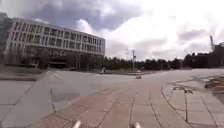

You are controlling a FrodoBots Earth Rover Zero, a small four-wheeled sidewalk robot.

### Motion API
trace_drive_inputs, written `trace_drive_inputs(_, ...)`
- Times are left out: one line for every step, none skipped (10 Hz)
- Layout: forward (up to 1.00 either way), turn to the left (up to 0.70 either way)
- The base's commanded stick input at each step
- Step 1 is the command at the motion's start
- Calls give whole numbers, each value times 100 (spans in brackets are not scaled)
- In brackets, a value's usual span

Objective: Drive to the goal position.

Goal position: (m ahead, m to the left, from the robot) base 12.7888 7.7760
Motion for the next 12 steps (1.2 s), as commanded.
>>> trace_drive_inputs(70,29)
trace_drive_inputs(70,22)
trace_drive_inputs(70,14)
trace_drive_inputs(70,0)
trace_drive_inputs(70,0)
trace_drive_inputs(70,0)
trace_drive_inputs(70,0)
trace_drive_inputs(70,0)
trace_drive_inputs(70,0)
trace_drive_inputs(70,0)
trace_drive_inputs(70,0)
trace_drive_inputs(70,0)
